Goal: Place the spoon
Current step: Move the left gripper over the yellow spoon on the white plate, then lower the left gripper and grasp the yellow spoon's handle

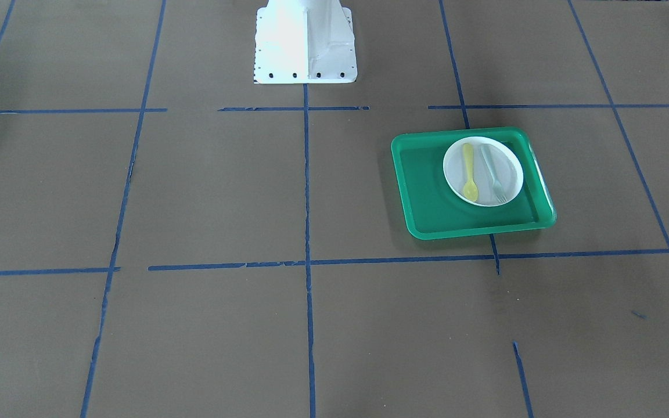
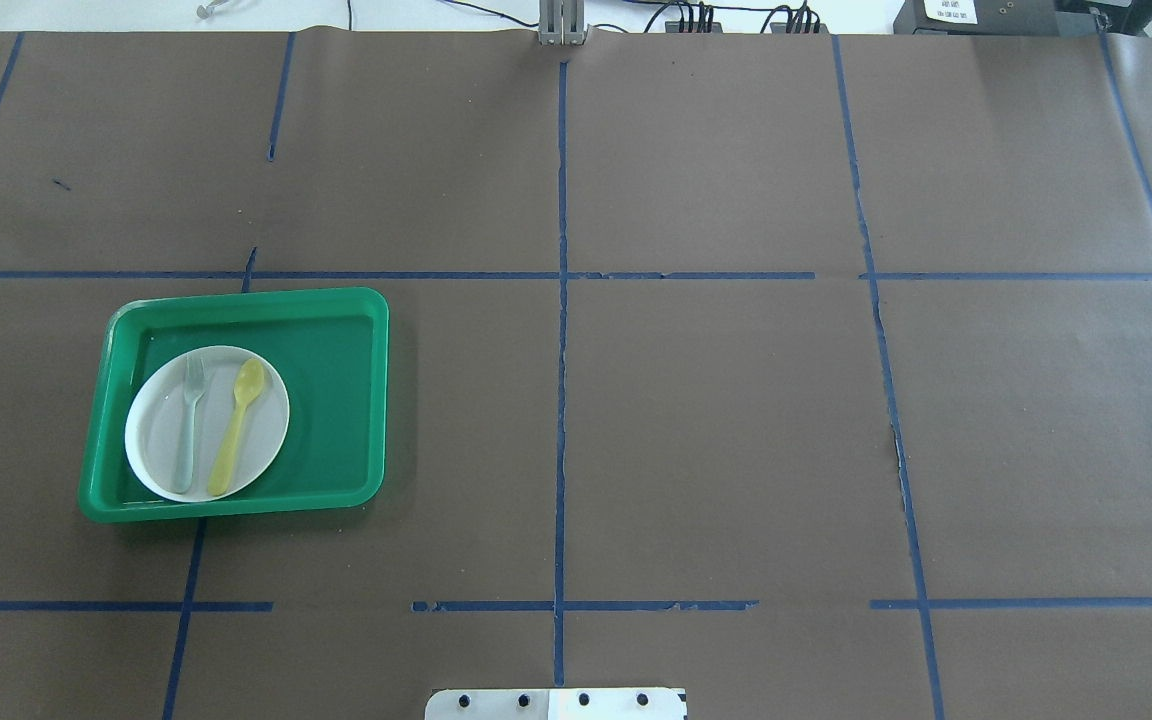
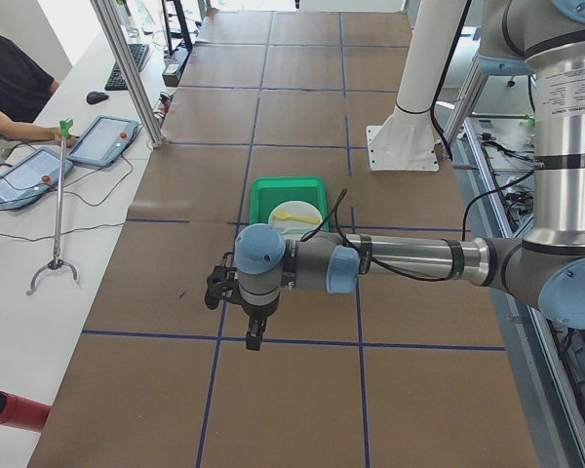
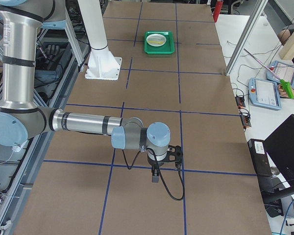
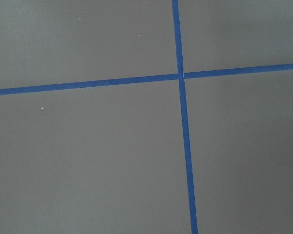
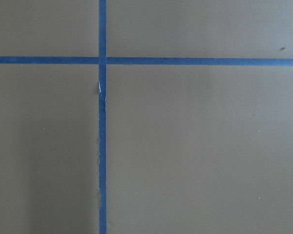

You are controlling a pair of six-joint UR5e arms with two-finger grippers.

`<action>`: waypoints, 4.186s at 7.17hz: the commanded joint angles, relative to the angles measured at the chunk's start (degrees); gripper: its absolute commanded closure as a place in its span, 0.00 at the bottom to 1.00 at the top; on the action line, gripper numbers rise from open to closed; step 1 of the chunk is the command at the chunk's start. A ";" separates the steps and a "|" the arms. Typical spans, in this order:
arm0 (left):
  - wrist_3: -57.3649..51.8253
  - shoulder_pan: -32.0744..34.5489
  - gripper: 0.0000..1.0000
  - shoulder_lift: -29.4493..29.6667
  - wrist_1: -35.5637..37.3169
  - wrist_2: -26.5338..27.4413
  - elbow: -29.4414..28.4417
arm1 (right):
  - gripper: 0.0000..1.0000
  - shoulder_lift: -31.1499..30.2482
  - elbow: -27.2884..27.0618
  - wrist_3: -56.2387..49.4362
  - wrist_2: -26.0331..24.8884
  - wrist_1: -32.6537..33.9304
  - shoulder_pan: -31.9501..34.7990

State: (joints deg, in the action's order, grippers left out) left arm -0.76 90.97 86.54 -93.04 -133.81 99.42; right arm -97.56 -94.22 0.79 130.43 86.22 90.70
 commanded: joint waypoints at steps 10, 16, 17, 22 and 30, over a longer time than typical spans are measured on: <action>66.65 -49.73 0.02 13.39 -14.40 17.95 4.14 | 0.00 0.00 0.00 0.00 0.00 0.00 0.00; 67.90 -52.47 0.37 13.04 -18.04 17.97 1.30 | 0.00 0.00 0.00 0.00 0.00 0.00 0.00; 67.90 -52.56 0.38 13.04 -18.06 17.97 1.21 | 0.00 0.00 0.00 0.00 0.00 0.00 0.00; 67.99 -53.44 0.48 13.12 -18.14 17.97 0.95 | 0.00 0.00 0.00 0.00 0.00 0.00 0.00; 67.64 -52.30 1.00 8.06 -17.18 17.53 8.90 | 0.00 0.00 0.00 0.00 0.00 0.00 0.00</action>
State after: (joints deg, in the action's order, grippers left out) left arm 67.01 38.40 97.35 -110.66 -116.06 104.11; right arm -97.56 -94.22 0.79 130.43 86.22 90.70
